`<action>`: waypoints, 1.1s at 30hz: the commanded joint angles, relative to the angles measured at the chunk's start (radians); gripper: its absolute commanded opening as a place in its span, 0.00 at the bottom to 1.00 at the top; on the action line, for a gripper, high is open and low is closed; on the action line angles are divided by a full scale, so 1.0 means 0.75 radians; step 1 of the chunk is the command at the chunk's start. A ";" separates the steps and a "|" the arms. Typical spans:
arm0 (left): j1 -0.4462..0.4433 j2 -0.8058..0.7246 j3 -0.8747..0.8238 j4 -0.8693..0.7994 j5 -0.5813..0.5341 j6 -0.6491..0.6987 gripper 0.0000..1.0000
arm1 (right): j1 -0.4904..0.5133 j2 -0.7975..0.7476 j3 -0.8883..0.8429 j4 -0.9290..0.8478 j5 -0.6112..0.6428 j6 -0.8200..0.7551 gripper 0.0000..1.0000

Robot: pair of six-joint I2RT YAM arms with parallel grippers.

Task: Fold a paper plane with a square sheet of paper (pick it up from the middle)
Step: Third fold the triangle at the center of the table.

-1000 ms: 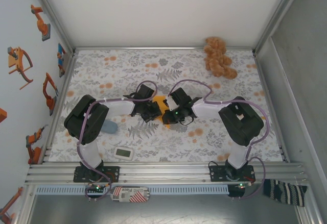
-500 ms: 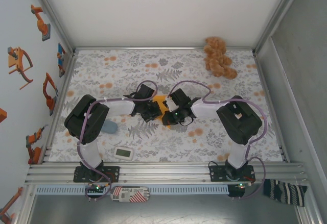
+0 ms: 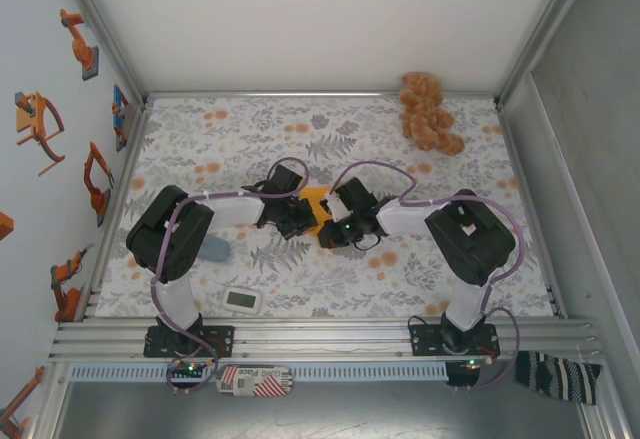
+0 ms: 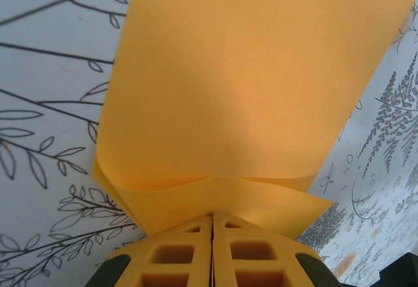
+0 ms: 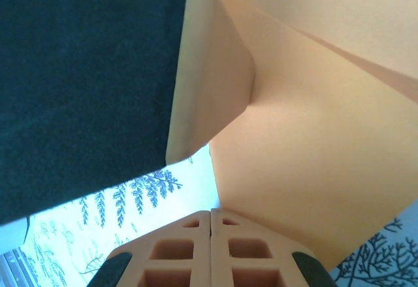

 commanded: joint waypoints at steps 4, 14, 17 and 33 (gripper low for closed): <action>0.015 0.098 -0.042 -0.190 -0.098 0.031 0.09 | 0.006 -0.109 -0.199 -0.138 0.009 -0.007 0.00; 0.012 0.058 -0.034 -0.165 -0.081 0.039 0.09 | 0.004 -0.428 -0.301 0.091 0.059 0.117 0.00; 0.007 0.050 -0.025 -0.160 -0.083 0.038 0.09 | 0.004 -0.360 -0.224 0.069 0.088 0.102 0.00; 0.000 0.036 0.051 -0.145 -0.027 0.086 0.10 | 0.004 -0.041 -0.046 -0.006 0.141 0.082 0.00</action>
